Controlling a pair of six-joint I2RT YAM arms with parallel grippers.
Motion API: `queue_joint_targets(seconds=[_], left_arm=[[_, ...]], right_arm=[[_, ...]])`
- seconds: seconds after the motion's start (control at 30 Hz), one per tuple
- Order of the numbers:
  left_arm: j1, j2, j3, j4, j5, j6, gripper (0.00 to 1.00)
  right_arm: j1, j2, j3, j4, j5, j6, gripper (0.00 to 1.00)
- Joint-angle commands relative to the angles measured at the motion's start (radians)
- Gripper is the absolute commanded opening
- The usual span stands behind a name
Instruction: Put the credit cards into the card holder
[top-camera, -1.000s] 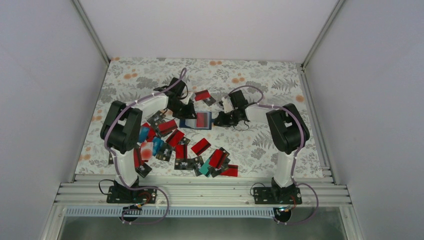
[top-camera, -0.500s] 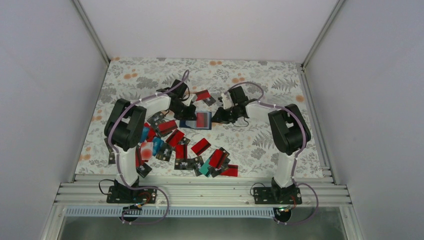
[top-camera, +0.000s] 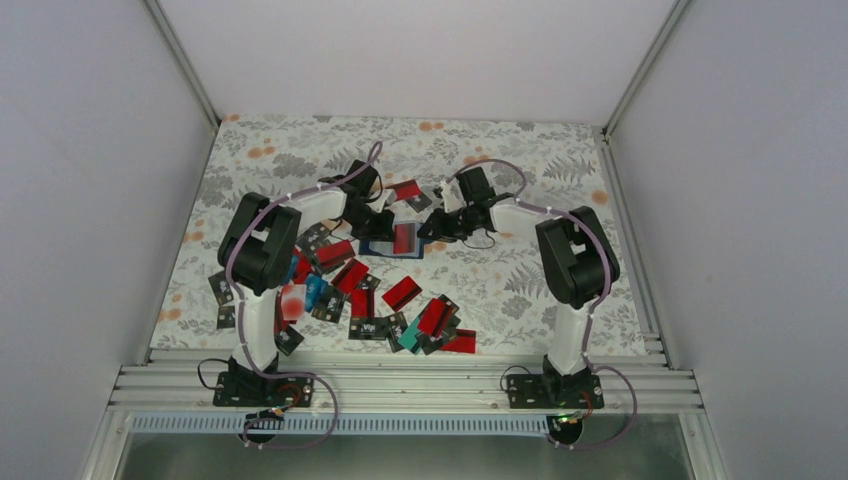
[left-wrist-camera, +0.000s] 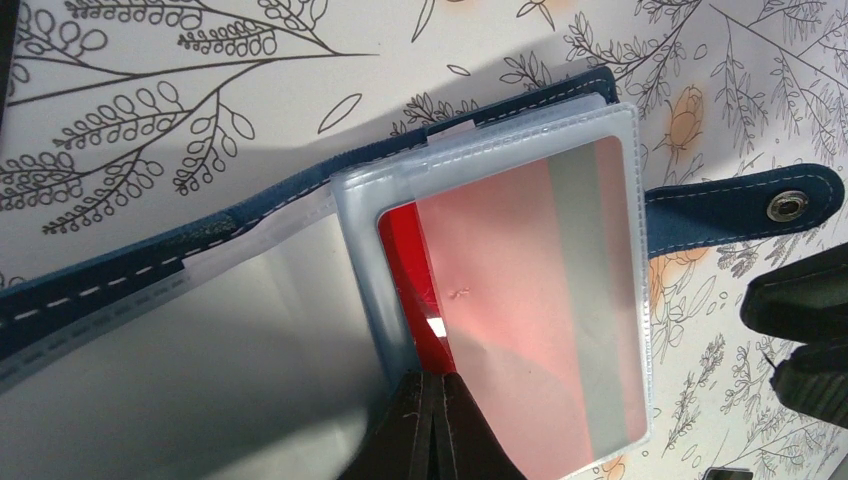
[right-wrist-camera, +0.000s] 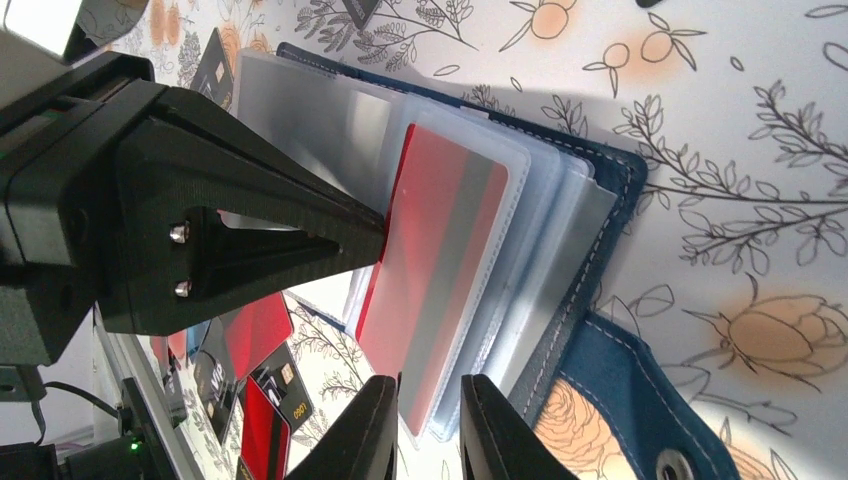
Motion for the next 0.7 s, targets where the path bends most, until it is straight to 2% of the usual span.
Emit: queue_joint_targets(seconds=[0.0, 0.3, 0.67], left_arm=[[-0.006, 0.04, 0.007, -0.002, -0.019, 0.002, 0.02], [-0.007, 0.048, -0.008, 0.004, -0.018, 0.002, 0.02], [-0.01, 0.047, -0.016, 0.009, -0.018, -0.001, 0.02]], right_arm=[[0.001, 0.049, 0.039, 0.014, -0.026, 0.007, 0.21], [0.001, 0.091, 0.046, 0.04, -0.061, 0.023, 0.23], [0.002, 0.044, 0.042, 0.025, -0.044, 0.027, 0.24]])
